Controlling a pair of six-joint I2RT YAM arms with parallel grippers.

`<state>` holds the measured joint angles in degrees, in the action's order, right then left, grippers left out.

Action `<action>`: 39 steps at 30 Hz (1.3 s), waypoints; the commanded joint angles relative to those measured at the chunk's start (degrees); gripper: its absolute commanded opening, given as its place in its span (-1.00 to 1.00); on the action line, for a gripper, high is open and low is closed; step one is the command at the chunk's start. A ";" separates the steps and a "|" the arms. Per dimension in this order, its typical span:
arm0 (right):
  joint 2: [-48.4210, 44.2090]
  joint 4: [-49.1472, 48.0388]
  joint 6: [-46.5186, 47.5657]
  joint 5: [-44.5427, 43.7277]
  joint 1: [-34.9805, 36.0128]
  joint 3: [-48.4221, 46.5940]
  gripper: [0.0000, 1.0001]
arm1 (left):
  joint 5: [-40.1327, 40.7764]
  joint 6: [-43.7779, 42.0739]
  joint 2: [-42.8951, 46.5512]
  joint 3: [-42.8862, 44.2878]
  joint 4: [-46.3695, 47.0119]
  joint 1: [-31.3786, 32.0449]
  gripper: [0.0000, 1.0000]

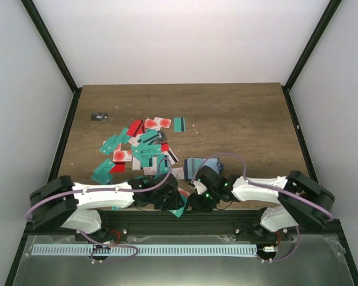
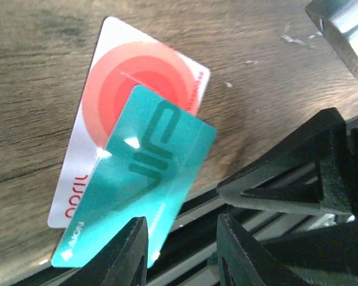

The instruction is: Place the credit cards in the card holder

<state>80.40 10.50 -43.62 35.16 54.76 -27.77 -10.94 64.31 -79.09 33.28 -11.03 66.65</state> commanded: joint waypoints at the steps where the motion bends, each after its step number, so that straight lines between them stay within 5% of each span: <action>1: -6.25 3.40 -3.34 -4.07 -0.36 2.16 0.00 | 2.02 -0.60 4.18 2.98 -4.56 -0.77 -0.30; 16: -20.40 -18.58 -34.60 -14.00 2.44 16.33 -0.01 | -9.88 -21.79 4.65 3.06 -14.81 -9.92 -0.34; 27: -5.08 -25.29 -41.82 -21.06 12.40 10.47 -0.02 | -12.03 -26.39 0.82 0.21 -13.18 -11.80 -0.34; 39: 3.03 -32.16 -45.64 -23.69 12.99 9.34 -0.08 | -18.68 -26.48 -4.23 -2.11 -6.27 -11.88 -0.38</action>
<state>81.32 -19.84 -87.35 15.86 67.44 -17.37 -26.76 38.30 -81.30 32.97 -19.97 54.83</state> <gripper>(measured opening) 0.468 0.318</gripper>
